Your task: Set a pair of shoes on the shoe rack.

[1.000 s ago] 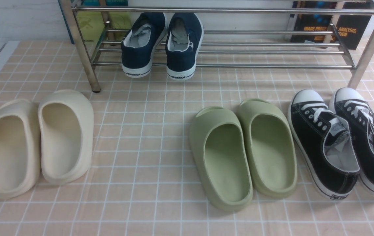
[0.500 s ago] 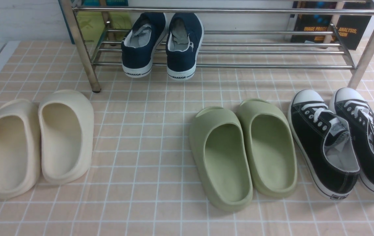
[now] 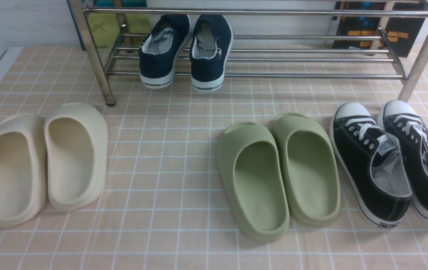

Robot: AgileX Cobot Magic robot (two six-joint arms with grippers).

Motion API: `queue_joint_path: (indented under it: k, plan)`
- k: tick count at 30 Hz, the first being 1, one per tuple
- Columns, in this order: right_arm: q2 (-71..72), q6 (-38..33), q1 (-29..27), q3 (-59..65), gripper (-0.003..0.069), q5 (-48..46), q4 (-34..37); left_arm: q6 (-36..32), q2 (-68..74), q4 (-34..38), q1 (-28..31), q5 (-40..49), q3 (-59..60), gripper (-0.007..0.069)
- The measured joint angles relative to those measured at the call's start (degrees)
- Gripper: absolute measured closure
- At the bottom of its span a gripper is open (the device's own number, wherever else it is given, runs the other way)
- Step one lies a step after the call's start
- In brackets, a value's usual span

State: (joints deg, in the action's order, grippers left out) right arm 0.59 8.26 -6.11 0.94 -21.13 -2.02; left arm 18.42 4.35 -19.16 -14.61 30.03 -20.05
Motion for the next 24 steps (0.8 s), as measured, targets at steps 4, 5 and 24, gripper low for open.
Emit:
queue_joint_path:
  k: [4, 5, 24]
  plan:
    - [0.0, 0.0, 0.0, 0.0, 0.0420, 0.0, 0.0, -17.6, -1.4, 10.8, 9.1, -10.3, 8.3, 0.0605]
    - [0.0, 0.0, 0.0, 0.0, 0.0420, 0.0, 0.0, -20.6, -2.0, 12.7, 11.2, -11.8, 10.3, 0.0605]
    - [0.0, 0.0, 0.0, 0.0, 0.0420, 0.0, 0.0, -17.6, -5.0, 14.7, 20.3, -11.0, 21.6, 0.0603]
